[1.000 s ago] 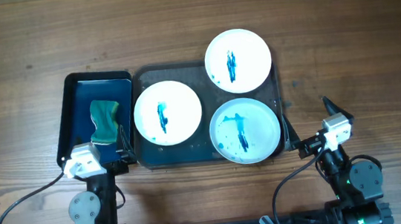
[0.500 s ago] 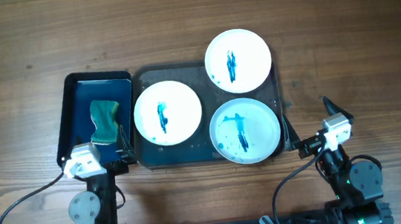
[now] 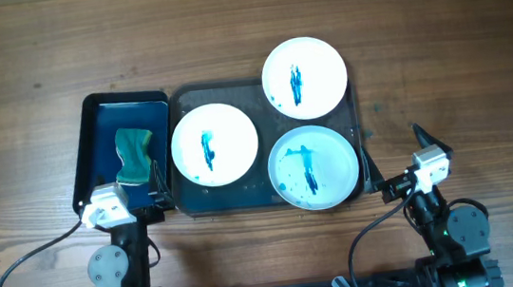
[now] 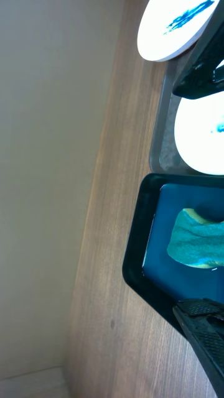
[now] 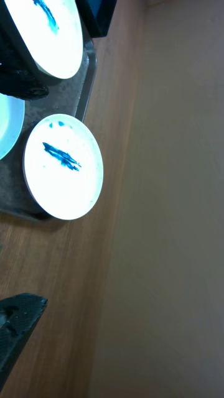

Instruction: Clean dirty plates on tray and stack at the side

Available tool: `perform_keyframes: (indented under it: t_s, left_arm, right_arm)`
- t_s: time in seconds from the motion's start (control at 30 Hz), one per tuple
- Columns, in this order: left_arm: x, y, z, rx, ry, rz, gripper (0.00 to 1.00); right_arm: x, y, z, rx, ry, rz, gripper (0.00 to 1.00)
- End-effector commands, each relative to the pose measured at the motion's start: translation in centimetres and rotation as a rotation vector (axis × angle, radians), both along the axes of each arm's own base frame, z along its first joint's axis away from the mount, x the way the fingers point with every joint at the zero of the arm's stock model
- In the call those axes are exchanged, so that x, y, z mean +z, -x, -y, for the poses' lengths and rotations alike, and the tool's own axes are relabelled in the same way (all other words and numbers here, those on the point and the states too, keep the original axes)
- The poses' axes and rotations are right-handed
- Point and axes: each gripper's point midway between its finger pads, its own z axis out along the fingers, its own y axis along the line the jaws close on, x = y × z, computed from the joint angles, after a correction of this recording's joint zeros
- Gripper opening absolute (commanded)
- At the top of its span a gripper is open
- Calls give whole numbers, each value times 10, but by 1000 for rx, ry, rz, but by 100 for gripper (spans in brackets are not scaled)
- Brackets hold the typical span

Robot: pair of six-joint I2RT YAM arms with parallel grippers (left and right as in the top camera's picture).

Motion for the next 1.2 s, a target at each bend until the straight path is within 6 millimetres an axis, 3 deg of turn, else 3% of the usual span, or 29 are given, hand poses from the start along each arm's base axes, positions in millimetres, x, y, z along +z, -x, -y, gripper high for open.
perform_keyframes:
  t_s: [0.0, 0.13, 0.43, 0.67, 0.8, 0.93, 1.0, 1.17]
  left_arm:
    - [-1, 0, 2, -13, -22, 0, 100]
    - [-1, 0, 2, -14, -21, 0, 100]
    - [-1, 0, 10, -57, 55, 4, 100]
    - [20, 2, 8, -39, 115, 28, 100]
    - [30, 1, 17, -86, 135, -115, 100]
    - [51, -11, 18, -85, 146, -245, 100]
    - [69, -25, 17, -79, 153, -322, 100]
    - [78, -64, 17, -67, 178, -590, 100]
  right_arm:
    - [1, 1, -3, 19, -7, 3, 100]
    - [1, 1, -3, 19, -6, 4, 100]
    - [6, 0, 0, -1, 180, 76, 100]
    - [49, 8, -11, 62, 128, 174, 100]
    - [88, 6, -21, 119, 133, 174, 100]
    - [118, -16, -37, 207, 138, 63, 100]
    - [132, -39, -44, 237, 139, -37, 100]
    - [132, -88, -50, 252, 163, -302, 100]
